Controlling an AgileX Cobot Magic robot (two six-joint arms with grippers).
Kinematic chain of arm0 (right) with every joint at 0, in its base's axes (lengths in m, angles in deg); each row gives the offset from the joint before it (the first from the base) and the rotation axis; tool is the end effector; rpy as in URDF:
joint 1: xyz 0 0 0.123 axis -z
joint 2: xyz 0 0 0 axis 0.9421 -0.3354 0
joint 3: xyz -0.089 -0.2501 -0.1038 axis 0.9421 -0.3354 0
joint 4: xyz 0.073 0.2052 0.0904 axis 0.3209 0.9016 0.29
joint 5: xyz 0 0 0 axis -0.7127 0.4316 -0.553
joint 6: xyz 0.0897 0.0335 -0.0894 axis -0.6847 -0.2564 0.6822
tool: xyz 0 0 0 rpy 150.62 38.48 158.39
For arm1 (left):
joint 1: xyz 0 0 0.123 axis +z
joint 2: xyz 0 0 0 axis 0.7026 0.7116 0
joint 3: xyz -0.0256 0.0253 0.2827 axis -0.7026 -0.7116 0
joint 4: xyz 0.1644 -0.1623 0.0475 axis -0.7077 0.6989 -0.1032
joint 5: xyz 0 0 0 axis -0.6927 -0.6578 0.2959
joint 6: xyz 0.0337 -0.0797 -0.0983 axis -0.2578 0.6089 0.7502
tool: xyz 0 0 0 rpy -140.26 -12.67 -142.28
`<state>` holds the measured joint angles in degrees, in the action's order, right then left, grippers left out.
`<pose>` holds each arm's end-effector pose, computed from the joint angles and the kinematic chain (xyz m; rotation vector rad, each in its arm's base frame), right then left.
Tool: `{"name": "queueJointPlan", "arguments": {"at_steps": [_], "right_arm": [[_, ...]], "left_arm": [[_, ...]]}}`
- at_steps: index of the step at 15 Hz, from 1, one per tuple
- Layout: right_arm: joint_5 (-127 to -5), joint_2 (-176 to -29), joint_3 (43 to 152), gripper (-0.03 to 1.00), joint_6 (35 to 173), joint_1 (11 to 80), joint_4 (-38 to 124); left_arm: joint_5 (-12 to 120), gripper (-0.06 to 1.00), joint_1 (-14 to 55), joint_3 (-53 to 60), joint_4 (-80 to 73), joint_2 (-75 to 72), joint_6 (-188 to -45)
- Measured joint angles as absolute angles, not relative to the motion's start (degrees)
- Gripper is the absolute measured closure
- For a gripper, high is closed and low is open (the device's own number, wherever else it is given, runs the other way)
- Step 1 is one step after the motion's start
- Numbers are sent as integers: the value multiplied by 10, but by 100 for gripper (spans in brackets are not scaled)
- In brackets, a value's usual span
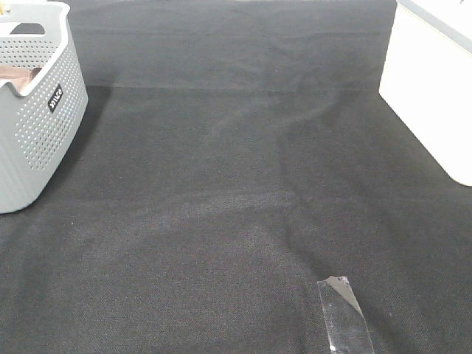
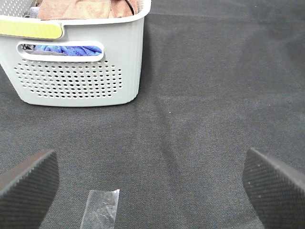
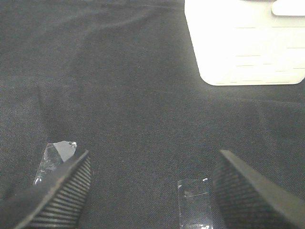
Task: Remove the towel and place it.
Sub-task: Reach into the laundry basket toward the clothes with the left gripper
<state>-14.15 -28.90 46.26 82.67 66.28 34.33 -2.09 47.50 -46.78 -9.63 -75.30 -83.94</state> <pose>0.0151 -0.0009 0.2522 -0.1052 2.0386 0.0047 0.0159 -0.0144 0.2561 -0.0238 2.0123 -0.1148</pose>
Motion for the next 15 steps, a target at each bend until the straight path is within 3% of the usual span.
{"name": "queueJointPlan", "arguments": {"at_steps": [12, 15], "right_arm": [[-141, -289, 463, 26, 827, 663, 343], [-141, -289, 463, 26, 827, 663, 343]], "left_arm": [[-21, -5, 475, -465, -90, -752, -841], [-41, -5, 475, -349, -129, -634, -937]]}}
